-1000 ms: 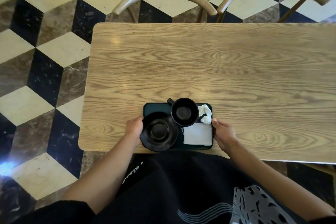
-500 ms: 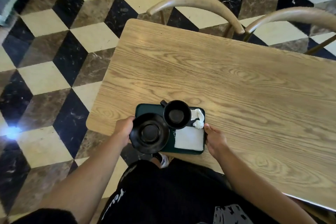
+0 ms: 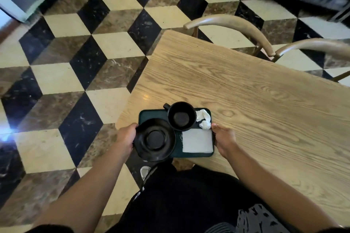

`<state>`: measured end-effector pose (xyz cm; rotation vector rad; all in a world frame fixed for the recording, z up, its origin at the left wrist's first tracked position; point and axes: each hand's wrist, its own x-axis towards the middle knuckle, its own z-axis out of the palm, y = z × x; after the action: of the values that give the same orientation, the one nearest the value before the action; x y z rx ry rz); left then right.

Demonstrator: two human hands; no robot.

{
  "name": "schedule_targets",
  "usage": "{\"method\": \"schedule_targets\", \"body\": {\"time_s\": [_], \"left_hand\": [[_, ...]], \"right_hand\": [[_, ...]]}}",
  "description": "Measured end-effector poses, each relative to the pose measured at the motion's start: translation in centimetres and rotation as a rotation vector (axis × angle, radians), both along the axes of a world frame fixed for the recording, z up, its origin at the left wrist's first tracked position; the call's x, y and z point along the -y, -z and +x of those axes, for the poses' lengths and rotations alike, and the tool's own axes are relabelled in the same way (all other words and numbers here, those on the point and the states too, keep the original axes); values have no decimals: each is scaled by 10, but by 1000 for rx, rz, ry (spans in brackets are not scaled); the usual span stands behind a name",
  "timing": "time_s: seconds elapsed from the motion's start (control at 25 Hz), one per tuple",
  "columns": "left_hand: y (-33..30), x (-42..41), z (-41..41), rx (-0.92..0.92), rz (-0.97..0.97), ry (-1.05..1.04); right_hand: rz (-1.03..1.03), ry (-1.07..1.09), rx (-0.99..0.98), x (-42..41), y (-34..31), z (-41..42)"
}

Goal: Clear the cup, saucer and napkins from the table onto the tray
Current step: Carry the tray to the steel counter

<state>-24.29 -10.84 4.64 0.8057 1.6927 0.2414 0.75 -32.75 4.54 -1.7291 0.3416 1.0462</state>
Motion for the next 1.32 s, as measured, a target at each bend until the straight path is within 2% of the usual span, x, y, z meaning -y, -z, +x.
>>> {"method": "schedule_targets", "body": {"time_s": [0.12,0.32,0.52,0.72,1.04,1.32], "left_hand": [[-8,-23,-43,53,-21,14],[-18,-71,-124,39,19,-3],[-26,-117,-203,40,43,-158],[-26,-157,-245,59,67,-253],[-12,-245,-273,39,55,-361],[-9,-364,-247,51,-11,-363]], "right_hand": [[-2,-28,26,-34,-4,-32],[9,-94,24,-98,-3,-95],[37,-199,6,-171,-5,-155],[39,-279,15,-240,-12,-184],[75,-356,-9,-362,5,-204],[15,-245,-62,-472,22,-188]]}}
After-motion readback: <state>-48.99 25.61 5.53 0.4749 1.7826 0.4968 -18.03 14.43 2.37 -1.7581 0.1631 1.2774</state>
